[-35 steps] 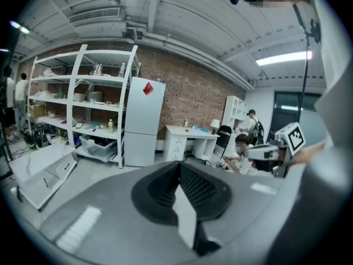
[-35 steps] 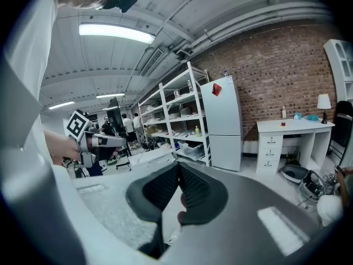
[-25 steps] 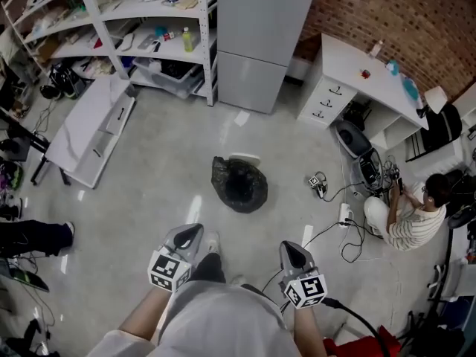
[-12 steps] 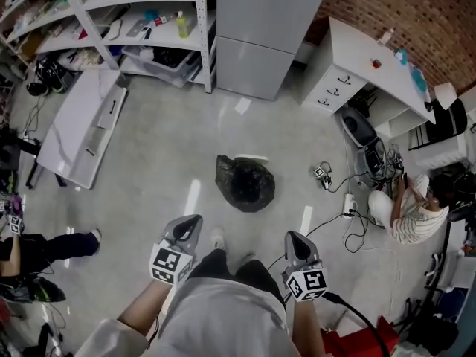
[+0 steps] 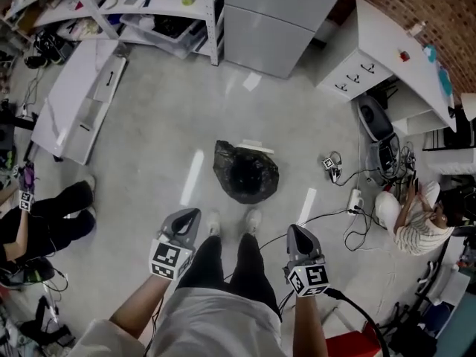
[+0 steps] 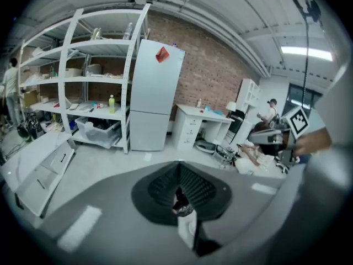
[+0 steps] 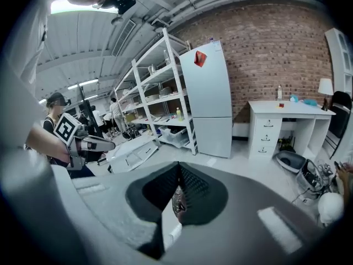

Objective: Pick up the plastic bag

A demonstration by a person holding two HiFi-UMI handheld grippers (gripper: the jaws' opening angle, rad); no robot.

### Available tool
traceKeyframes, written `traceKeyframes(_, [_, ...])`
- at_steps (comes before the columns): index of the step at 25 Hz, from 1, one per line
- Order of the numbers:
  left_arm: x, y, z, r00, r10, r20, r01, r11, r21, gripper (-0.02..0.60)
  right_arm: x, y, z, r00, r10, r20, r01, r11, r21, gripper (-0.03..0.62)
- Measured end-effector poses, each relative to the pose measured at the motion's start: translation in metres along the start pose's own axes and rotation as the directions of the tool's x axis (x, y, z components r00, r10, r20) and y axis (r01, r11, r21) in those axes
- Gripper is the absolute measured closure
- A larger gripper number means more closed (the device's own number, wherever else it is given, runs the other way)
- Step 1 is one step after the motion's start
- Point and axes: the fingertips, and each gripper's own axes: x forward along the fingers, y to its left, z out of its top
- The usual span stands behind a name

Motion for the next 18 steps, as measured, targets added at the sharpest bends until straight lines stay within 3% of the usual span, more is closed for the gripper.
traceKeyframes(6, [0.094, 0.004, -0.053, 0.996, 0.003, -0.09, -0.005, 1.0, -0.016, 0.575, 0.078, -0.052, -0.06, 0.991, 0.071, -0.112, -0.069, 0.997, 0.017, 0.588])
traceKeyframes(8, [0.132, 0.008, -0.076, 0.993, -0.001, -0.116, -0.003, 1.0, -0.03, 0.563, 0.105, -0.066, -0.084, 0.985, 0.094, -0.144, -0.09, 0.995, 0.031, 0.538])
traceKeyframes(10, [0.17, 0.012, -0.1, 0.989, -0.01, -0.144, 0.003, 0.999, -0.049, 0.549, 0.131, -0.078, -0.107, 0.98, 0.112, -0.166, -0.106, 0.993, 0.042, 0.534])
traceKeyframes(18, [0.293, 0.044, -0.196, 0.976, -0.019, -0.218, -0.007, 0.993, -0.117, 0.543, 0.224, -0.116, -0.223, 0.954, 0.143, -0.262, -0.118, 0.987, 0.11, 0.53])
